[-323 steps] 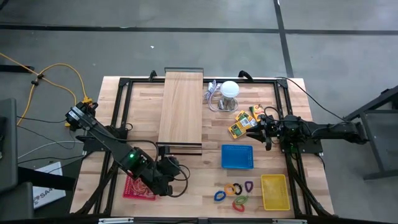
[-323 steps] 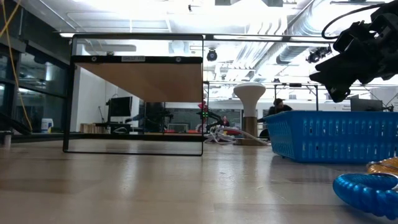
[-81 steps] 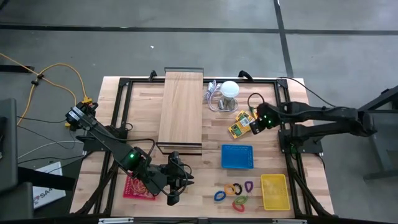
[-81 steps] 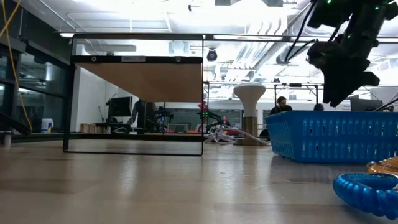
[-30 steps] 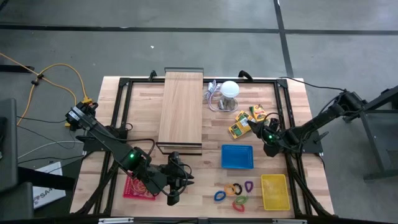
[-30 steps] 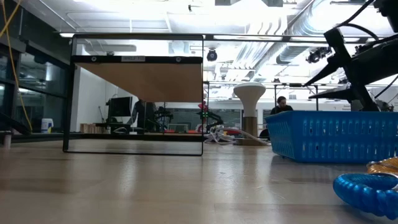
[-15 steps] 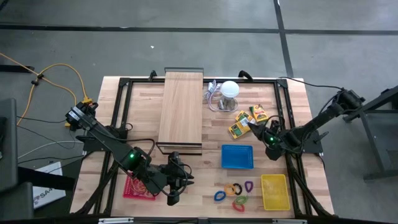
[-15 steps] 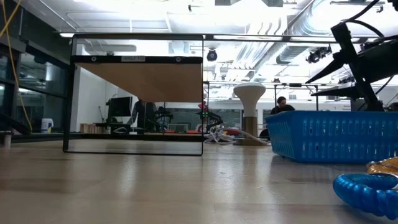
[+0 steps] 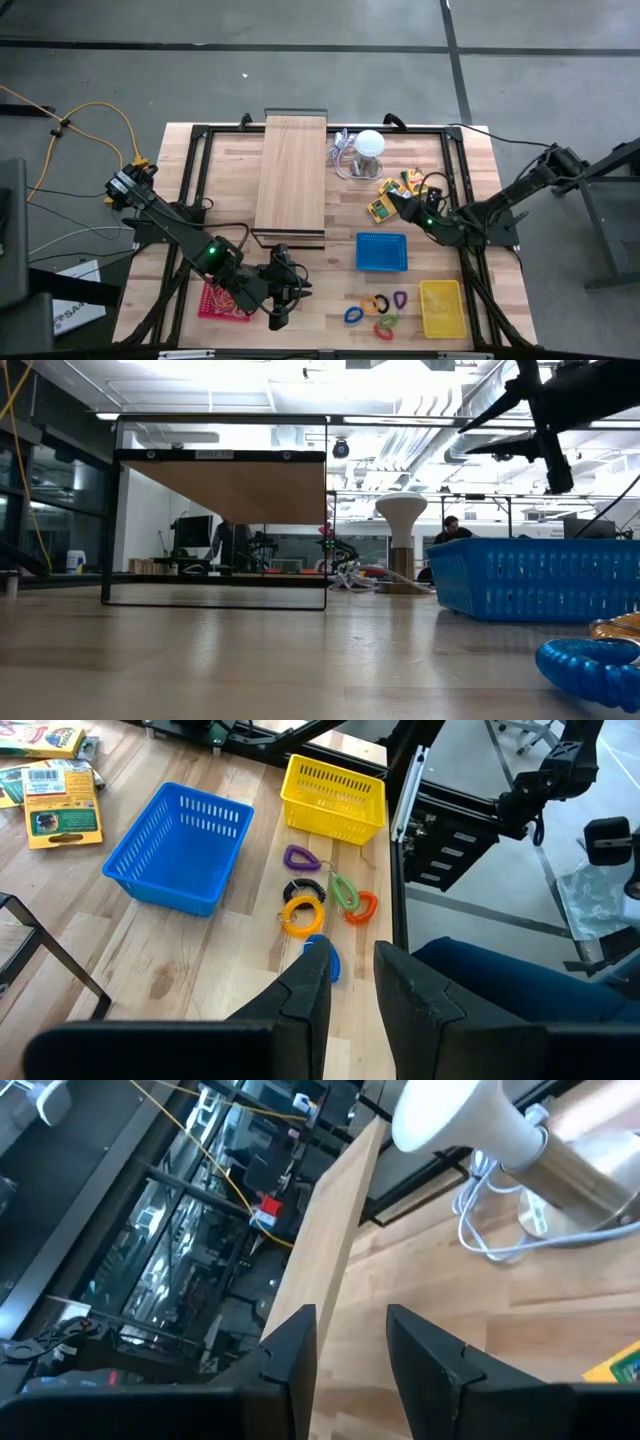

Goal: Pick & Place Office Desk Supplies
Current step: Put the bottom yellow crayon box into the blue bin

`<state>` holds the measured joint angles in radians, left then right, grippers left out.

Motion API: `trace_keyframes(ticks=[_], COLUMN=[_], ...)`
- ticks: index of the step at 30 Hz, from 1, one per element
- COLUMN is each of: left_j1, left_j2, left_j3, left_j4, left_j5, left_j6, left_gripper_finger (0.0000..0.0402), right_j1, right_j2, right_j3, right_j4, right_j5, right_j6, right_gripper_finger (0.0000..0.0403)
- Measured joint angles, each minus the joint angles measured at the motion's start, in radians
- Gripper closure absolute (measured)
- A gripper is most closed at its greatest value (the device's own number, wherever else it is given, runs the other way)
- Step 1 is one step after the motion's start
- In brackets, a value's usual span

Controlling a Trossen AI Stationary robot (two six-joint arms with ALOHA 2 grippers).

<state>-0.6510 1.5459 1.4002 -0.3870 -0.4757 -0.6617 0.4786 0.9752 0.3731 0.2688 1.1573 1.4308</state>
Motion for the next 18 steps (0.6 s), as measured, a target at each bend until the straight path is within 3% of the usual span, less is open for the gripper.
trace_keyframes(ticks=[13, 18], left_j1=[0.000, 0.000], left_j2=[0.000, 0.000], left_j3=[0.000, 0.000], left_j4=[0.010, 0.014], left_j5=[0.000, 0.000], left_j6=[0.000, 0.000], left_gripper_finger=[0.0325, 0.0325], right_j1=[0.194, 0.212], right_j2=[0.205, 0.223], right_j3=[0.073, 0.072], right_j4=[0.034, -0.237], right_j5=[0.253, 0.273], right_j6=[0.105, 0.407], right_gripper_finger=[0.0292, 0.0292])
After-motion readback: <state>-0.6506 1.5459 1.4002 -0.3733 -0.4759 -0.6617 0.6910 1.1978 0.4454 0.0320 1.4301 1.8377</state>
